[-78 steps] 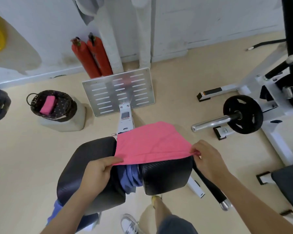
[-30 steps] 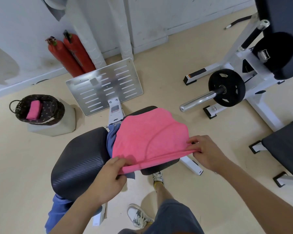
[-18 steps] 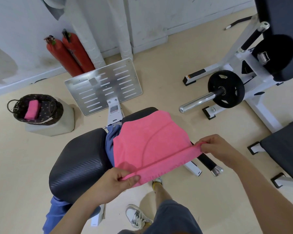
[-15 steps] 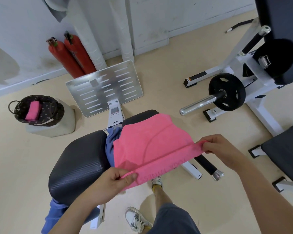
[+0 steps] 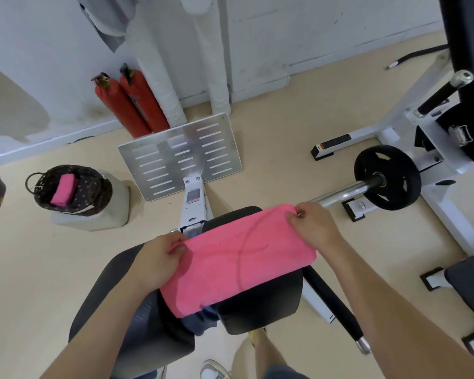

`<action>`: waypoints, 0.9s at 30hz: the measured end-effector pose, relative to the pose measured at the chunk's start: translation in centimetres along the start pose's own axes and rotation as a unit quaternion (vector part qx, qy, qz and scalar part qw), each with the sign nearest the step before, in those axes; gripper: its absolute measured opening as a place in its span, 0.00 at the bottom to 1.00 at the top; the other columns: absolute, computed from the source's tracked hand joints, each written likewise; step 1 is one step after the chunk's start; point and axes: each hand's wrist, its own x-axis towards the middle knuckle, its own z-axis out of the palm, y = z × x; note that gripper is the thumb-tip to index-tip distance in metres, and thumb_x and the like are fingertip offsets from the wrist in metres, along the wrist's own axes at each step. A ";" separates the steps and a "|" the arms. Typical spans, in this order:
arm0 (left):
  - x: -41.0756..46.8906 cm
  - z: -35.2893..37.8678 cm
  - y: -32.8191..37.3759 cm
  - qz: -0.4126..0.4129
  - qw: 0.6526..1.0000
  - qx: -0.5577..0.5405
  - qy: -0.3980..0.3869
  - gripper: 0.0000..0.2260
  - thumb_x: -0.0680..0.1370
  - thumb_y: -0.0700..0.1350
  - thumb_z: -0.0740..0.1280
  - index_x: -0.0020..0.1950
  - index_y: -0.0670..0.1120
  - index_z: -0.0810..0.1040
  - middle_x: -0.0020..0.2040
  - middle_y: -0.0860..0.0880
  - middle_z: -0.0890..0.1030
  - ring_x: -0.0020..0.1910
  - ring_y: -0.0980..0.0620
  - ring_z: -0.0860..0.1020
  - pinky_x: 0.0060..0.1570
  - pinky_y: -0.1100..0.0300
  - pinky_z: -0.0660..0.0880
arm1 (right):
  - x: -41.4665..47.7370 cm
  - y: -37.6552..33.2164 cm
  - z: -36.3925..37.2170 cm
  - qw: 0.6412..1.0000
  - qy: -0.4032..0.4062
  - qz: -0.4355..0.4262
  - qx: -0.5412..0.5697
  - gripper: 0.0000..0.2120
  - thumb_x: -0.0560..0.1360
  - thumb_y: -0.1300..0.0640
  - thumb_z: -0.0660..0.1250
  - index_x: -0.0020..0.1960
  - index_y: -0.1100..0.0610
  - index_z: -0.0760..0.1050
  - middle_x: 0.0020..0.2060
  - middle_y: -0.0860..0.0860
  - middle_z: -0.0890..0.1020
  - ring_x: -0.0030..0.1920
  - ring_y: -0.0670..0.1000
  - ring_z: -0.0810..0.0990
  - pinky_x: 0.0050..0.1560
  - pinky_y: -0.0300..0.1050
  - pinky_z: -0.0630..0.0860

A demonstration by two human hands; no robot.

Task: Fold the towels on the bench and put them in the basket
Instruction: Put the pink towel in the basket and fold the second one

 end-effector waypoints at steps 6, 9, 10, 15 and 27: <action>3.6 2.4 -0.7 -0.041 0.977 0.166 -0.125 0.08 0.75 0.46 0.59 0.37 0.55 0.71 0.38 0.55 0.77 0.43 0.49 0.77 0.46 0.55 0.74 | 3.2 1.1 2.7 0.988 -0.132 0.082 -0.003 0.08 0.78 0.55 0.61 0.46 0.59 0.74 0.43 0.54 0.78 0.44 0.53 0.76 0.40 0.43 0.69; 5.0 3.1 0.4 -0.027 0.983 0.122 -0.134 0.06 0.74 0.53 0.61 0.36 0.57 0.71 0.37 0.57 0.77 0.41 0.53 0.76 0.46 0.55 0.75 | 3.6 1.4 2.5 0.981 -0.148 0.106 0.070 0.10 0.77 0.56 0.64 0.52 0.62 0.77 0.48 0.56 0.80 0.48 0.55 0.79 0.48 0.47 0.74; 5.4 3.3 1.0 -0.030 0.987 0.083 -0.134 0.07 0.74 0.56 0.62 0.37 0.57 0.73 0.37 0.57 0.78 0.41 0.54 0.77 0.45 0.56 0.75 | 3.7 1.4 2.3 0.978 -0.149 0.112 0.090 0.09 0.76 0.57 0.65 0.52 0.61 0.78 0.48 0.55 0.80 0.49 0.55 0.80 0.49 0.47 0.75; 7.5 4.6 4.3 -0.019 0.987 -0.008 -0.158 0.12 0.76 0.58 0.65 0.44 0.50 0.81 0.41 0.54 0.81 0.42 0.55 0.79 0.42 0.63 0.72 | 3.6 1.0 1.6 0.959 -0.146 0.130 0.205 0.04 0.73 0.62 0.70 0.48 0.59 0.80 0.42 0.52 0.82 0.40 0.48 0.80 0.38 0.38 0.75; 10.2 7.3 10.9 0.058 0.964 -0.231 -0.121 0.05 0.75 0.42 0.71 0.49 0.44 0.85 0.41 0.52 0.84 0.38 0.64 0.78 0.41 0.70 0.74 | 1.8 0.2 0.4 0.966 -0.048 -0.001 0.253 0.12 0.70 0.62 0.74 0.40 0.44 0.81 0.42 0.46 0.84 0.44 0.46 0.83 0.47 0.41 0.79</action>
